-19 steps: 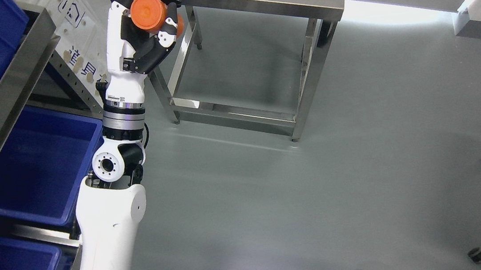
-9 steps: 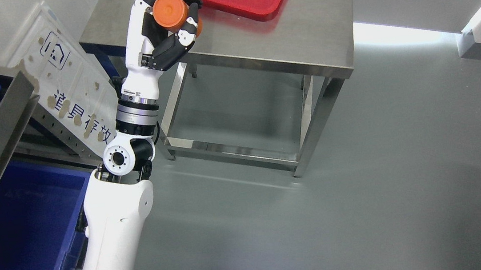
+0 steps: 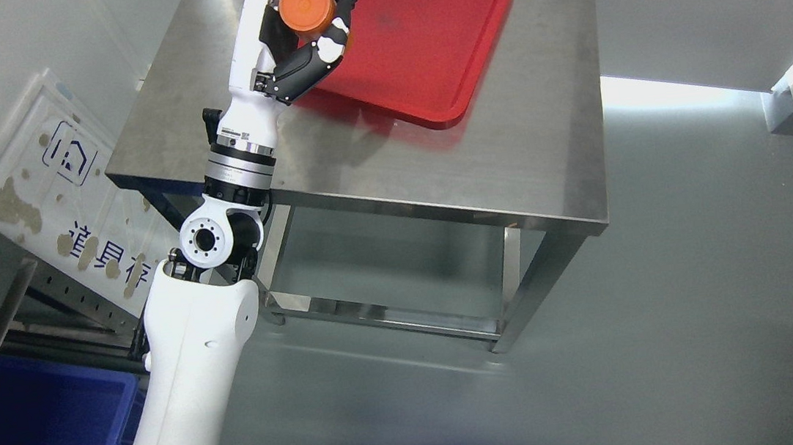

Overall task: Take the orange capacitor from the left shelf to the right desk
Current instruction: 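Lower the held capacitor into the red tray with the left hand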

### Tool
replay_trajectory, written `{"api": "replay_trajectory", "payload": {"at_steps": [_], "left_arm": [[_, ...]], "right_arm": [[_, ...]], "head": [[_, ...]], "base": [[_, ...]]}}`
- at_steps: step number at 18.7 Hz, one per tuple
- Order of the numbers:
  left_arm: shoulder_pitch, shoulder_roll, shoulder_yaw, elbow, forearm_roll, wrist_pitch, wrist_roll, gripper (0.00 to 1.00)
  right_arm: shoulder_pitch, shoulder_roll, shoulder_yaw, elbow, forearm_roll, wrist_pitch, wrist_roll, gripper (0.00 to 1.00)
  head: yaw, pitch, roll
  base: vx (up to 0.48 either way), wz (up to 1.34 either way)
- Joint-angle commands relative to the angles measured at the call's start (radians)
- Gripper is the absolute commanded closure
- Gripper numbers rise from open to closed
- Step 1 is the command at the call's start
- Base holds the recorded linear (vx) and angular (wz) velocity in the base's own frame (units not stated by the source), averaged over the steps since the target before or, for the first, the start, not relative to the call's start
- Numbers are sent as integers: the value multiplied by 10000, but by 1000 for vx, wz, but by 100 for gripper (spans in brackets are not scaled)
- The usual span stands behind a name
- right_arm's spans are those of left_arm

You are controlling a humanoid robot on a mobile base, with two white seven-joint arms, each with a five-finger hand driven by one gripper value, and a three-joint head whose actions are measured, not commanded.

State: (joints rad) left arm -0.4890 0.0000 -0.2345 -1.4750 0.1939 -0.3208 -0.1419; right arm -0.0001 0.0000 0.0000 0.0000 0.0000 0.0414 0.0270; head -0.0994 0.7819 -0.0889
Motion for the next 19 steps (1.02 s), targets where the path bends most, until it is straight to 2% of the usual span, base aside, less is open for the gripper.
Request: {"api": "replay_trajectory", "payload": {"at_steps": [1,13,19], "left_arm": [[-325,174,-846,1310,-159,33,-7,96],[-432,174,-1230,1450,-266,48,-299,96],[-571,174,-1260,2323,-389,171,-283,95]], "right_arm": [[-14,-175,-107,-337,46,0,52,0],[-14,-175,-107,-337,46,0,52,0],[-14,-175,-107,-337,46,0,52,0]], "head": [[0,0,0],[0,0,0],[0,0,0]], "base": [[286,-26],[160,-49],[15,-2]]}}
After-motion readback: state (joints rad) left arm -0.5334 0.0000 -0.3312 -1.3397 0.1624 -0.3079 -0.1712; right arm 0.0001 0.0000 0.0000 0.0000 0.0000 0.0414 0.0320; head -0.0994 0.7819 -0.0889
